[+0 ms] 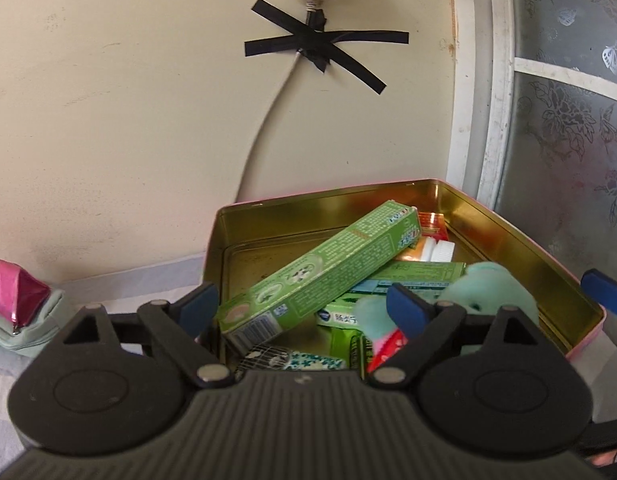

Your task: Organize objects

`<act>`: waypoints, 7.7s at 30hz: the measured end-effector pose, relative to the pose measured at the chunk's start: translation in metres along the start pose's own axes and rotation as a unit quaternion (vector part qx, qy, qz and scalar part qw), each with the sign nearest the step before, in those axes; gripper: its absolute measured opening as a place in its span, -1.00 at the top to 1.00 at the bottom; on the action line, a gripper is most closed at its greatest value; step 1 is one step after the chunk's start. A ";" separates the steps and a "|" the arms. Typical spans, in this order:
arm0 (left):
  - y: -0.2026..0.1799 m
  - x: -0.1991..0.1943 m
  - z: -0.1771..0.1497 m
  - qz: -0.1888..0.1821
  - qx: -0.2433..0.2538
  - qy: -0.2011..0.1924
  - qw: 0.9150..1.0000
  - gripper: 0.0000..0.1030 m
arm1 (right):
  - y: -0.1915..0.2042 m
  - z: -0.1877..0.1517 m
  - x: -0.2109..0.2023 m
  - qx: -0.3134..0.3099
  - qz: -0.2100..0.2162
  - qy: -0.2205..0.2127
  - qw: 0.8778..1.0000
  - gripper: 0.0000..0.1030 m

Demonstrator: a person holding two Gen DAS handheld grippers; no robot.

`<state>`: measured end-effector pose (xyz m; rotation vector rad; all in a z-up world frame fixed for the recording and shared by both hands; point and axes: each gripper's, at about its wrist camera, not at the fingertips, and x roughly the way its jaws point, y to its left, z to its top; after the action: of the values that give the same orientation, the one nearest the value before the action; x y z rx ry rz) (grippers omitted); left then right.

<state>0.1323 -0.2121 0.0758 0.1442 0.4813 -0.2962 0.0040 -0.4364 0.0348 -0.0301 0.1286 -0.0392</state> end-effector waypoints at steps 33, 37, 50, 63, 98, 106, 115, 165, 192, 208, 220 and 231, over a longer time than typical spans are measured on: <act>0.216 -0.040 -0.127 0.155 -0.083 0.079 0.981 -0.83 | 0.229 -0.010 0.003 -0.068 0.180 0.127 0.973 -0.78; 0.241 -0.042 -0.127 0.159 -0.103 0.080 0.979 -0.84 | 0.263 -0.018 0.021 -0.074 0.184 0.169 0.966 -0.76; 0.320 -0.025 -0.126 0.175 -0.122 0.103 0.972 -0.92 | 0.331 -0.022 0.085 -0.069 0.196 0.275 0.939 -0.77; 0.354 -0.025 -0.131 0.149 -0.142 0.111 0.972 -1.00 | 0.402 -0.017 0.139 -0.079 0.215 0.280 0.932 -0.83; 0.366 -0.025 -0.129 0.166 -0.169 0.105 0.966 -1.00 | 0.411 0.022 0.272 0.096 0.221 0.233 0.942 0.77; 0.370 -0.029 -0.130 0.148 -0.180 0.094 0.968 -1.00 | 0.380 0.015 0.160 0.086 0.281 0.276 0.915 0.80; 0.316 -0.068 -0.122 -0.105 -0.203 0.006 0.974 -1.00 | 0.296 -0.003 0.028 0.121 0.267 0.284 0.913 0.79; 0.082 -0.101 -0.138 -0.202 -0.038 0.069 0.976 0.19 | 0.170 -0.041 -0.067 0.197 0.121 0.224 0.947 0.42; 0.099 -0.113 -0.150 -0.100 -0.030 0.067 0.992 0.37 | 0.217 -0.038 -0.033 0.179 0.158 0.242 0.940 0.57; 0.092 -0.121 -0.139 -0.133 -0.046 0.062 0.988 -0.05 | 0.178 -0.048 -0.066 0.181 0.132 0.233 0.946 0.66; 0.055 -0.085 -0.108 -0.243 -0.046 0.094 0.964 0.10 | 0.145 -0.042 -0.068 0.193 0.140 0.228 0.944 0.35; 0.052 -0.082 -0.018 -0.238 -0.024 0.004 0.971 0.00 | 0.120 0.049 -0.035 0.104 0.125 0.110 0.981 0.54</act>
<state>0.0713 -0.1385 0.1029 -0.0201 0.5274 -0.7544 -0.0199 -0.3137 0.0837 0.2007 0.3489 0.1951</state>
